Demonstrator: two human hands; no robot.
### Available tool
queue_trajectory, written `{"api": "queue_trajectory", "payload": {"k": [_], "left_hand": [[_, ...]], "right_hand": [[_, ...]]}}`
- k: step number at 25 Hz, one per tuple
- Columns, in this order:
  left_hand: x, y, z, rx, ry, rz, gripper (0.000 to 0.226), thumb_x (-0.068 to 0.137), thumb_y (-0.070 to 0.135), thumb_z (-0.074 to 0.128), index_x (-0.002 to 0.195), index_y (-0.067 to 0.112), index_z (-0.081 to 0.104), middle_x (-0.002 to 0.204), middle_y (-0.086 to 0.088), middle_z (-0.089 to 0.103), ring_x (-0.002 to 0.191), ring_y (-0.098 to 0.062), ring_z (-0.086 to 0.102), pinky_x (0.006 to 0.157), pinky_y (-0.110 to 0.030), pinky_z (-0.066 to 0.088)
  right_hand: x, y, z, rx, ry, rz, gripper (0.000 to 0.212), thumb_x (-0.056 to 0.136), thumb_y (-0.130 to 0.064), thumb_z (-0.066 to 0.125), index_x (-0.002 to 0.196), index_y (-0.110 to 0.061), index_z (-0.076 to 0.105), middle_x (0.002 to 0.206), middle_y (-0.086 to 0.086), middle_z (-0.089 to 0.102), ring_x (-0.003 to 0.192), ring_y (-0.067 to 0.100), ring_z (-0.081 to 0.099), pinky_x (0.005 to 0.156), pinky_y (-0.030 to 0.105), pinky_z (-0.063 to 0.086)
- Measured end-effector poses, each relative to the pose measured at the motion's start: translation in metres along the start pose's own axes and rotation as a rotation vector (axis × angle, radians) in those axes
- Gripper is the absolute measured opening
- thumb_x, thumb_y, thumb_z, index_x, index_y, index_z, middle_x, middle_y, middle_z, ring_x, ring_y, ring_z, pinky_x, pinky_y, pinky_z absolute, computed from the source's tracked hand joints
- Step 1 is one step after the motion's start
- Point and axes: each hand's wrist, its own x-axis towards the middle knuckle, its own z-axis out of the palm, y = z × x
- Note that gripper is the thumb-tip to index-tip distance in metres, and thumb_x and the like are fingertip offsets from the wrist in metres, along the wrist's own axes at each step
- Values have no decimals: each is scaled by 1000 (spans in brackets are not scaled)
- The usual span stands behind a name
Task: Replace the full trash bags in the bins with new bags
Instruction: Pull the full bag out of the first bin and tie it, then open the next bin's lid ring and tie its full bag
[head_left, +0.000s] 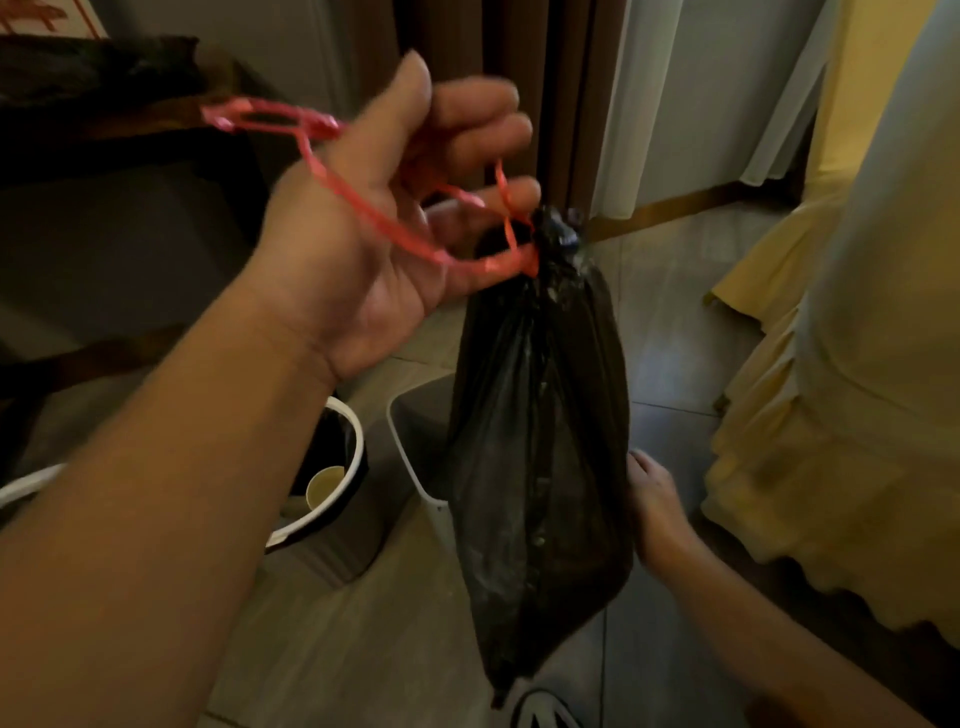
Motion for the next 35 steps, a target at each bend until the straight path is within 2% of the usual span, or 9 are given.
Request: {"api": "queue_trajectory", "payload": {"k": [6,10,14,18,22,25,28,31,35], "left_hand": [[-26,-113,15,303,233,-166,40,103,46,50,93,24,82,98,-3,79,84,-14,71,80,-42,58],[-32,-175,-2,434,162,-254,37,102,53,53,98,29,81,104,-1,80,89,-14,72,83,-36,56],[-42,-227,-22,535,161,-285,16,99,30,66,107,32,80,106,2,79,96,-10,74,86,-28,59],[-75,-282,-44,900,165,-408,32,102,10,61,123,30,75,121,14,73,114,-2,68,105,-30,53],[-94,-323,-54,1292,-53,-465,54,103,13,51,155,26,49,156,3,51,142,-15,48,117,-21,34],[-103,-346,-52,1458,-271,-709,78,102,24,56,167,27,14,175,3,13,161,-15,7,130,-34,9],[-110,-352,-52,1444,-325,-786,94,95,13,58,166,36,1,176,6,2,161,-15,-2,124,-33,3],[-116,-343,-57,1308,-111,-721,97,90,4,53,161,53,8,170,10,22,159,-15,13,128,-41,20],[-131,-326,-60,1241,187,-556,75,86,15,45,152,48,38,125,10,56,121,-16,54,99,-32,50]], "right_hand": [[-25,89,-20,141,170,405,34,109,-32,50,113,-9,74,111,23,74,101,38,71,92,51,56],[-24,134,-24,348,177,515,33,108,-30,50,123,-8,70,93,14,68,70,26,63,56,35,52],[-11,167,-16,318,169,564,30,105,-16,44,110,-1,69,87,16,73,71,27,67,62,36,55],[0,191,-9,221,164,553,24,100,-14,55,122,-10,63,80,16,71,49,21,59,54,29,47],[9,199,-9,274,149,525,20,101,-13,57,121,-12,55,61,5,61,36,12,44,45,24,36],[12,199,-9,203,179,507,20,101,-13,61,120,-9,58,72,11,66,38,14,51,47,26,38],[13,199,-10,191,181,490,22,100,-11,64,122,-8,61,80,14,71,45,18,60,47,28,44],[11,198,-14,119,176,462,24,99,-6,63,123,-5,61,77,14,70,47,19,59,46,29,42],[9,191,-18,-84,355,394,25,95,7,58,117,-5,59,72,16,60,52,21,51,47,28,40]]}}
